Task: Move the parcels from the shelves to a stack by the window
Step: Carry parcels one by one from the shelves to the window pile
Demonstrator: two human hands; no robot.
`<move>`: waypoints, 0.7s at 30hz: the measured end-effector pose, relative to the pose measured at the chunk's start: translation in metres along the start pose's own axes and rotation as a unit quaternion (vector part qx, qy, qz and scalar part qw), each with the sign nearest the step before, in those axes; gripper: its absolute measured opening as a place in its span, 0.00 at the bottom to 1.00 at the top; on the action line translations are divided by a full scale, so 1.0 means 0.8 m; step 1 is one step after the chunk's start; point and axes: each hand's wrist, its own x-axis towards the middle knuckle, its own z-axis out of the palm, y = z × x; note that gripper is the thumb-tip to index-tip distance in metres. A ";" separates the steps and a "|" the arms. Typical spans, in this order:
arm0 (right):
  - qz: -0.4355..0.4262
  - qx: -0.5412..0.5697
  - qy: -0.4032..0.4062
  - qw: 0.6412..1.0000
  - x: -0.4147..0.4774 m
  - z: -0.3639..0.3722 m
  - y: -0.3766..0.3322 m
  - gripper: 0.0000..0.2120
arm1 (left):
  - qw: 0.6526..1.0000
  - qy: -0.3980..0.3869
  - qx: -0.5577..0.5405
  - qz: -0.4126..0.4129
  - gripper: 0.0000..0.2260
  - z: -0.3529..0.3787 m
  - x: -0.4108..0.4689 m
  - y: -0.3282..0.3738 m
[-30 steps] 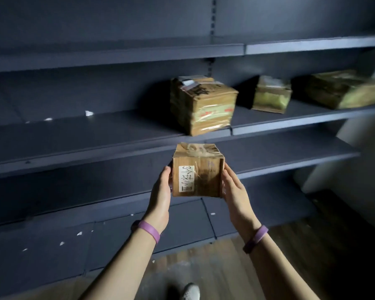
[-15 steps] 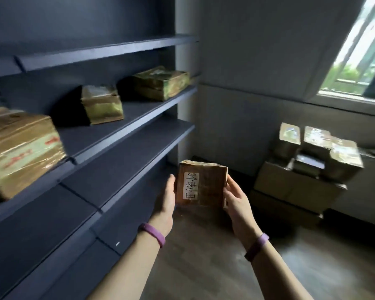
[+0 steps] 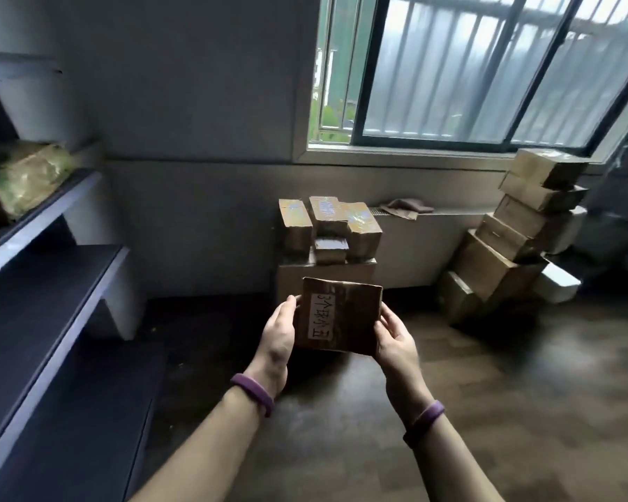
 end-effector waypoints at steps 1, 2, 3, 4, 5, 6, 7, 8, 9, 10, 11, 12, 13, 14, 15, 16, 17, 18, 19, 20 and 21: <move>-0.005 -0.001 0.011 1.000 0.003 -0.003 -0.001 0.19 | 1.000 -0.007 -0.001 0.001 0.20 0.004 0.005 0.000; -0.009 -0.001 0.018 1.000 0.005 -0.005 -0.001 0.19 | 1.000 -0.009 0.001 0.005 0.20 0.008 0.010 0.002; -0.012 0.000 0.024 1.000 0.008 -0.006 0.000 0.20 | 1.000 -0.012 0.003 0.008 0.20 0.010 0.015 0.003; -0.013 -0.001 0.031 0.999 0.011 -0.007 0.001 0.20 | 1.000 -0.017 0.003 0.009 0.20 0.014 0.021 0.004; -0.011 -0.001 0.039 0.999 0.015 -0.009 0.002 0.20 | 1.000 -0.024 0.003 0.005 0.20 0.017 0.027 0.005; -0.009 0.000 0.048 0.999 0.019 -0.011 0.004 0.20 | 0.999 -0.033 0.003 0.000 0.20 0.020 0.033 0.005; -0.008 0.001 0.058 0.998 0.025 -0.013 0.005 0.20 | 0.999 -0.044 0.001 -0.002 0.20 0.024 0.039 0.005; -0.007 0.001 0.067 0.998 0.032 -0.015 0.006 0.20 | 0.998 -0.056 -0.002 -0.001 0.19 0.028 0.045 0.005; -0.007 0.001 0.074 0.997 0.040 -0.016 0.007 0.20 | 0.998 -0.063 -0.004 0.000 0.19 0.031 0.052 0.005; -0.008 -0.002 0.078 0.997 0.050 -0.017 0.008 0.20 | 0.998 -0.065 -0.005 0.002 0.19 0.034 0.060 0.006; -0.010 -0.006 0.078 0.997 0.061 -0.016 0.009 0.20 | 0.998 -0.064 -0.003 0.004 0.19 0.036 0.070 0.007; -0.009 -0.009 0.075 0.997 0.073 -0.014 0.010 0.20 | 0.998 -0.061 -0.003 0.006 0.18 0.037 0.082 0.008; -0.006 -0.010 0.071 0.997 0.085 -0.012 0.011 0.20 | 0.998 -0.057 -0.001 0.006 0.18 0.038 0.094 0.007; -0.006 -0.008 0.066 0.998 0.098 -0.009 0.014 0.20 | 0.999 -0.053 0.003 0.007 0.18 0.039 0.109 0.006; -0.009 -0.005 0.060 0.998 0.113 -0.008 0.016 0.20 | 0.999 -0.050 0.007 0.009 0.17 0.040 0.125 0.004; -0.009 -0.004 0.055 0.998 0.130 -0.006 0.018 0.20 | 0.999 -0.046 0.009 0.010 0.17 0.043 0.142 0.002; -0.007 -0.003 0.052 0.999 0.148 -0.006 0.019 0.20 | 0.999 -0.043 0.011 0.008 0.17 0.047 0.159 0.001; -0.005 -0.003 0.047 0.999 0.168 -0.006 0.021 0.20 | 0.999 -0.040 0.011 0.006 0.17 0.053 0.177 0.001; -0.005 -0.004 0.044 0.999 0.191 -0.009 0.023 0.20 | 0.999 -0.040 0.010 0.004 0.17 0.061 0.196 0.002; -0.004 -0.003 0.041 0.999 0.216 -0.012 0.024 0.20 | 0.999 -0.038 0.010 0.002 0.17 0.071 0.215 0.003; -0.003 -0.004 0.040 0.999 0.241 -0.016 0.023 0.19 | 0.999 -0.037 0.013 0.000 0.17 0.082 0.235 0.006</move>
